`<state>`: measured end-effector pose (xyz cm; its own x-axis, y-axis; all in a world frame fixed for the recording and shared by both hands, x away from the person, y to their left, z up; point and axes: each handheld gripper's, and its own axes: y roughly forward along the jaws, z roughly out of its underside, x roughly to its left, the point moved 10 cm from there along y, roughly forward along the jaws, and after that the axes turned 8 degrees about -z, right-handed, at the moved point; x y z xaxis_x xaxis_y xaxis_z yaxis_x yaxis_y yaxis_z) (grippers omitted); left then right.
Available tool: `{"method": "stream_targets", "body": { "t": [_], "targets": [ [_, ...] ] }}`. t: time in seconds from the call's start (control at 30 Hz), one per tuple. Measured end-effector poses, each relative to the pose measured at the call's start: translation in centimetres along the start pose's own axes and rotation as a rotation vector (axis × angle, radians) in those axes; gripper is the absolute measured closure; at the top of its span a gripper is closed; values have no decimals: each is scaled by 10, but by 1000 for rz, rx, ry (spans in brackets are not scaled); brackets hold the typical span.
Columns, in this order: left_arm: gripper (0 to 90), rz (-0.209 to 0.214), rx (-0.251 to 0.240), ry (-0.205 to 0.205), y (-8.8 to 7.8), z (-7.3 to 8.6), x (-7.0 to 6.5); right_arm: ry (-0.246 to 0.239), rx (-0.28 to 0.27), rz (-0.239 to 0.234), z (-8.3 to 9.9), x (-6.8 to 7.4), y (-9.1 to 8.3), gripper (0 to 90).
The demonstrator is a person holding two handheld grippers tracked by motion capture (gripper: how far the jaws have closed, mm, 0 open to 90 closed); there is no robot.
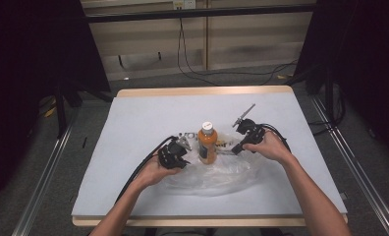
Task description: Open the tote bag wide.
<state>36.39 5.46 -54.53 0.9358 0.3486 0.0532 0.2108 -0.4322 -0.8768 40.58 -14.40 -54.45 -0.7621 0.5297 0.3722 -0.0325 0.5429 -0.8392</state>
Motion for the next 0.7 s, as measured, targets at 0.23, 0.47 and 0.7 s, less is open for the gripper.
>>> {"method": "stream_targets", "body": {
  "t": [0.23,0.47,0.7],
  "targets": [
    [900,29,-60,-58,-6,5,-1,13,-32,43,2,-10,-5,900],
    [900,8,-305,-205,-41,-6,20,-64,-284,41,-12,20,-33,900],
    [900,-79,-441,-266,-70,2,28,-74,-456,85,-4,37,-59,900]
  ]
}}
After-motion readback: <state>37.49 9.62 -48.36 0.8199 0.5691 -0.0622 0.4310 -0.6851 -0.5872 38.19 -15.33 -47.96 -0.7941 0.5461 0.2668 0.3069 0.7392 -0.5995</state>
